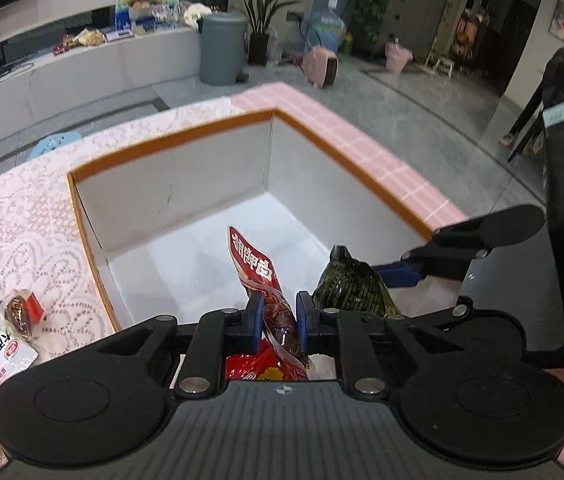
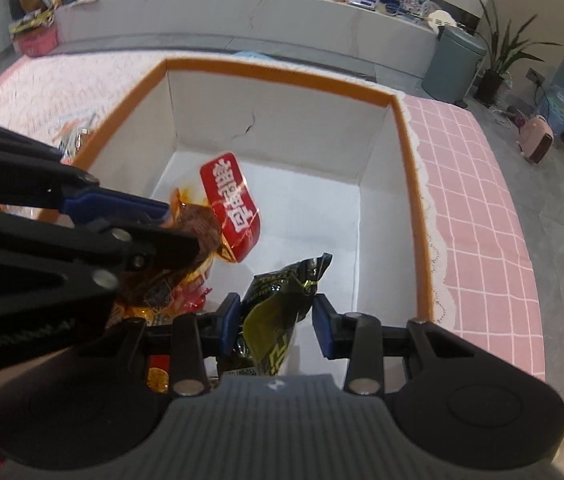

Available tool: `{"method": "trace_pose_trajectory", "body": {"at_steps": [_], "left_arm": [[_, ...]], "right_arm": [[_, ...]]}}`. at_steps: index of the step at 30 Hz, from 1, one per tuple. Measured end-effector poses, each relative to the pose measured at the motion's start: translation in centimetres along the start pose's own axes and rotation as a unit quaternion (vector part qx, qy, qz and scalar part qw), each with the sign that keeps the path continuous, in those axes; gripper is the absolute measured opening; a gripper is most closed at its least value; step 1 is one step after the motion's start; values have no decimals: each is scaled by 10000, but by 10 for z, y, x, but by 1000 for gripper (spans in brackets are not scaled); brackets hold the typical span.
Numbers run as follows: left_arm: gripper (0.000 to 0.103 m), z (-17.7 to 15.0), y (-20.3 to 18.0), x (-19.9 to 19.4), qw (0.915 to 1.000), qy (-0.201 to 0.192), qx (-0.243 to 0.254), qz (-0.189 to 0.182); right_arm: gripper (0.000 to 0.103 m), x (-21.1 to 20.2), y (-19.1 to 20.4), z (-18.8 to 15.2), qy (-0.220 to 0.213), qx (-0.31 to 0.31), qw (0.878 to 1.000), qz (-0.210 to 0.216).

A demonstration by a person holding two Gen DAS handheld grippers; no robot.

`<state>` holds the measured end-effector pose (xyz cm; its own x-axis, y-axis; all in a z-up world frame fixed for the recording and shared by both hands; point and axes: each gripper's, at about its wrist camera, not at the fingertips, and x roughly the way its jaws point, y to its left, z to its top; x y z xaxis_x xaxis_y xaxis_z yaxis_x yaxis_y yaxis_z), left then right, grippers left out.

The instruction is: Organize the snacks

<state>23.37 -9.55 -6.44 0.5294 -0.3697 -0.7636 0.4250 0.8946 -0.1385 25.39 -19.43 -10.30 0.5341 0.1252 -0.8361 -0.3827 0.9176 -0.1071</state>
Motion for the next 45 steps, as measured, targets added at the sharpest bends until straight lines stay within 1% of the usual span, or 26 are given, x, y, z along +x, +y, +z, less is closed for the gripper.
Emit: {"method": "trace_pose_trajectory", "body": {"at_steps": [5,11,14,18,20,22,24,26,27,29,32,34,36,41,45], "left_arm": [[18,-5,-1,8,9997,164,130,82],[18,-5,-4,18,9988,371,282,167],[18,-6,-2,22,9981,514,252,229],[18,-7,-3,18,9981,488,273,260],[18,-7,-3,13,9982,442,274,304],[22,-6,0,9,9985,402,244,296],[31,-6,2,0,9990,338,190,235],[35,-6,3,-9,9994,231,174,212],[37,-6,3,-15,9994,172,180,233],[38,-5,4,-26,9994,44,185,272],[41,-7,6,-43,9995,-156,119,261],[44,-8,7,-58,9991,-307,87,276],[46,-9,7,-71,9983,-437,71,368],[46,-14,12,-100,9969,-551,-6,561],[47,-25,23,-121,9950,-615,-200,762]], "right_arm": [[38,10,8,1,88,-280,9996,-38],[38,21,4,0,240,-292,9993,-35],[38,23,7,3,302,-380,9988,-65],[38,23,9,5,319,-518,9980,-161],[43,19,11,5,303,-593,9976,-203],[45,15,13,6,260,-659,9972,-253],[50,10,17,6,229,-774,9961,-348],[64,3,21,6,166,-877,9947,-510],[65,0,23,5,129,-923,9939,-585],[66,-7,28,3,26,-1009,9923,-723],[67,-20,31,2,-119,-884,9926,-820],[68,-28,30,5,-233,-691,9943,-779],[69,-37,31,5,-360,-446,9960,-684],[69,-56,42,5,-625,15,9977,-265],[69,-66,60,3,-752,280,9968,66]]}}
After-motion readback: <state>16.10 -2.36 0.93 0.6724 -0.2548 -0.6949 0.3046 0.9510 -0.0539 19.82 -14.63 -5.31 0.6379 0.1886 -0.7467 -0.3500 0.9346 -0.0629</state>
